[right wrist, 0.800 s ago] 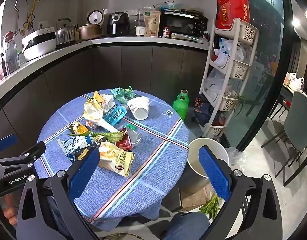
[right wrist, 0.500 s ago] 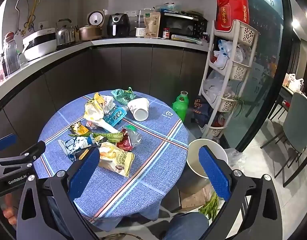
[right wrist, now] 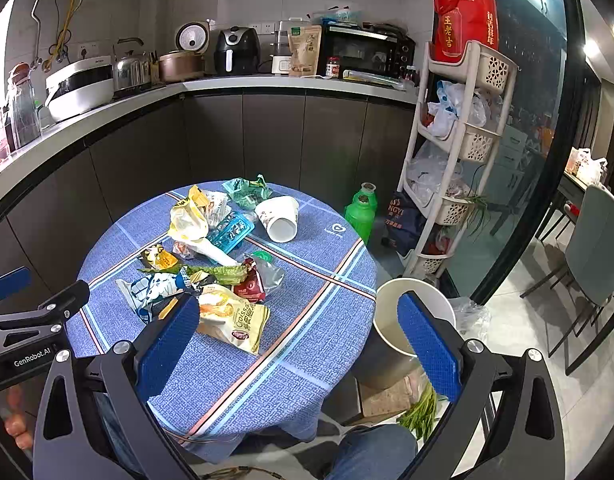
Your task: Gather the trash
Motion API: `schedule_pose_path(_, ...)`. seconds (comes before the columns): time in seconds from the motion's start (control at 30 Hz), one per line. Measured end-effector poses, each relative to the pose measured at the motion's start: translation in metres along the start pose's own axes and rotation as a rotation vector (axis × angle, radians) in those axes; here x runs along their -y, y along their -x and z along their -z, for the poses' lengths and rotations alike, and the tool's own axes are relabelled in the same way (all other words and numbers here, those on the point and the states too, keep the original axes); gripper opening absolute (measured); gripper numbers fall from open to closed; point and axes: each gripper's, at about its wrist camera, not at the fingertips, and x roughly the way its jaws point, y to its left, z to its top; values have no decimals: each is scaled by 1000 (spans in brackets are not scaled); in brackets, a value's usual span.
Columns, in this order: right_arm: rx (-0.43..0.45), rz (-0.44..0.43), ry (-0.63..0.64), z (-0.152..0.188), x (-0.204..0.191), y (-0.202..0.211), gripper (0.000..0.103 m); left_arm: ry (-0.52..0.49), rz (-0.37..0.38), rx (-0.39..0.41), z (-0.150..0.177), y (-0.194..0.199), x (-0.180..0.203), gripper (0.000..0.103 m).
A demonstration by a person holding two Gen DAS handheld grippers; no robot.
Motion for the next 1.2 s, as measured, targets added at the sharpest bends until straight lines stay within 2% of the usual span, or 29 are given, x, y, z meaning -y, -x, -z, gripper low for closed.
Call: schedule_pose_path(1.2,-6,-3,0,3,2,-2,95,6,2,-9,0,2,-1,100)
